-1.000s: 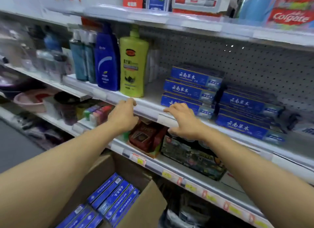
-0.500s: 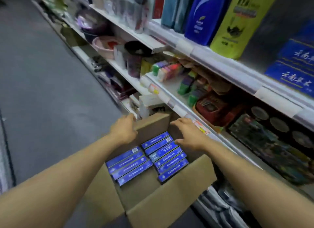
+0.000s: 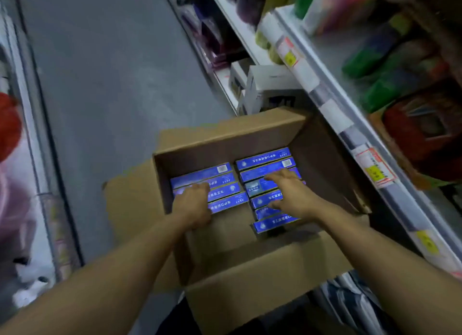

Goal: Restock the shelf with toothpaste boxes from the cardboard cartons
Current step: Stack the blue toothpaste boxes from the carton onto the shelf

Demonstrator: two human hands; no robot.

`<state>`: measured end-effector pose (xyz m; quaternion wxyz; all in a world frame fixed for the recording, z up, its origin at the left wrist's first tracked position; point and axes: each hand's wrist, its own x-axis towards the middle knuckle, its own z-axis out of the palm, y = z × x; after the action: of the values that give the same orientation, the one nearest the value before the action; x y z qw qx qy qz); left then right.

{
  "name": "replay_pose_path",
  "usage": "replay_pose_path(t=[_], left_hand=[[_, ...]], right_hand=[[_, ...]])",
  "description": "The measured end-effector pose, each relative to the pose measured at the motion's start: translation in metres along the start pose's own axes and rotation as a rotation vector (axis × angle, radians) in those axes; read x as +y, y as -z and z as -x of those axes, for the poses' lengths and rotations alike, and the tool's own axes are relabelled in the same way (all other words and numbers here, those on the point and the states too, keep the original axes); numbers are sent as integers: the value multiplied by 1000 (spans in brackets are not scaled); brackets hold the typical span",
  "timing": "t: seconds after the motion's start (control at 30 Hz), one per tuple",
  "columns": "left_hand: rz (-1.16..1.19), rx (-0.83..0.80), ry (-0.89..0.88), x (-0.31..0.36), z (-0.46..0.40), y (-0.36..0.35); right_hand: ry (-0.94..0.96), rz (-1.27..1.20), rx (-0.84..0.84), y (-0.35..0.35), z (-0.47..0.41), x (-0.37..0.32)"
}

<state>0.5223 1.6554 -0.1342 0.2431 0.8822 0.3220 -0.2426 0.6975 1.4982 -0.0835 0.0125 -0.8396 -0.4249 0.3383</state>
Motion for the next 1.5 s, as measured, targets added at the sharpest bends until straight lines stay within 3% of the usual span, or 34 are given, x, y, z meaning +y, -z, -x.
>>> replay_pose_path(t=[0.37, 0.63, 0.83, 0.97, 1.07, 1.13, 1.37, 1.5], left_hand=[[-36, -39, 123, 6, -72, -100], [-197, 183, -12, 2, -95, -127], [-165, 67, 52, 5, -93, -121], [158, -53, 159, 3, -85, -105], [798, -172, 284, 5, -77, -92], [1093, -245, 298, 10, -69, -80], [1338, -301, 182, 40, -57, -55], [1343, -296, 121, 47, -59, -54]], right_hand=[[8, -99, -122, -57, -68, 62], [11, -125, -144, -75, -91, 75], [1, -151, -141, -81, -89, 73], [-26, -182, -129, -75, -79, 67], [-52, -240, -126, -69, -70, 59], [-75, -283, -128, -66, -65, 52], [-177, -704, -125, -60, -58, 18], [-192, -591, 23, -63, -64, 18]])
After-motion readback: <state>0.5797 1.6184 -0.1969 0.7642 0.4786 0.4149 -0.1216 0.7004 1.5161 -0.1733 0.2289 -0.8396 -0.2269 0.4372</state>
